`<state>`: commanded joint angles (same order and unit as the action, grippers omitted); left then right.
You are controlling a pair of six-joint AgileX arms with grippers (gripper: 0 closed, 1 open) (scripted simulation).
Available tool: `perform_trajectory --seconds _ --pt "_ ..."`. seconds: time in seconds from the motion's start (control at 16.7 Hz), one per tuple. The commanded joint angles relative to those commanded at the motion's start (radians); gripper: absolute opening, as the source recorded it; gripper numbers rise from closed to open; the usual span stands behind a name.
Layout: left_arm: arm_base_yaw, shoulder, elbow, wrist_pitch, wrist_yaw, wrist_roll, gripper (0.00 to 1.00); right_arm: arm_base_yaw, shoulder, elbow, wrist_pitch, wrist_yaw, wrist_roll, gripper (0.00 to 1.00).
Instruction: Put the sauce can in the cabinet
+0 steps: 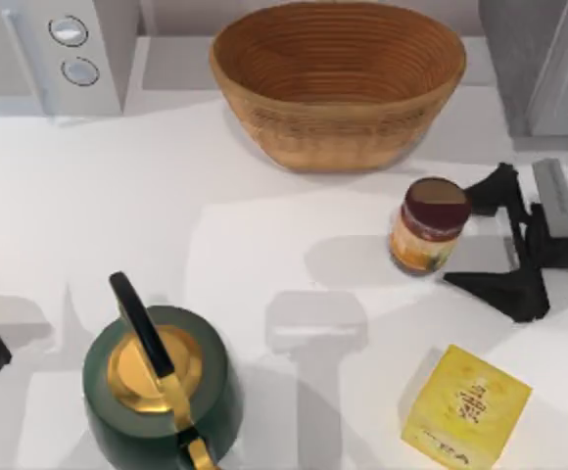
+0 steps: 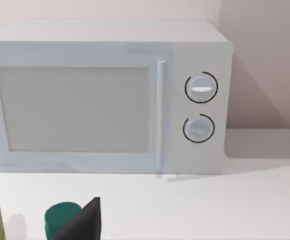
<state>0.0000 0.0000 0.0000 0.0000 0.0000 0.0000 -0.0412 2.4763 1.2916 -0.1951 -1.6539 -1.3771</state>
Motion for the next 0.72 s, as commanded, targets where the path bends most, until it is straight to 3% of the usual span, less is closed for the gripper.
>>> perform_trajectory --seconds 0.3,0.36,0.72 --pt "0.000 0.000 0.000 0.000 0.000 0.000 1.00 -0.002 0.018 0.011 -0.001 -0.013 -0.010 1.00" --pt "0.000 0.000 0.000 0.000 0.000 0.000 1.00 0.008 0.018 0.021 -0.012 0.069 -0.008 1.00" --pt "0.000 0.000 0.000 0.000 0.000 0.000 1.00 0.011 0.041 0.054 -0.103 0.004 -0.092 1.00"
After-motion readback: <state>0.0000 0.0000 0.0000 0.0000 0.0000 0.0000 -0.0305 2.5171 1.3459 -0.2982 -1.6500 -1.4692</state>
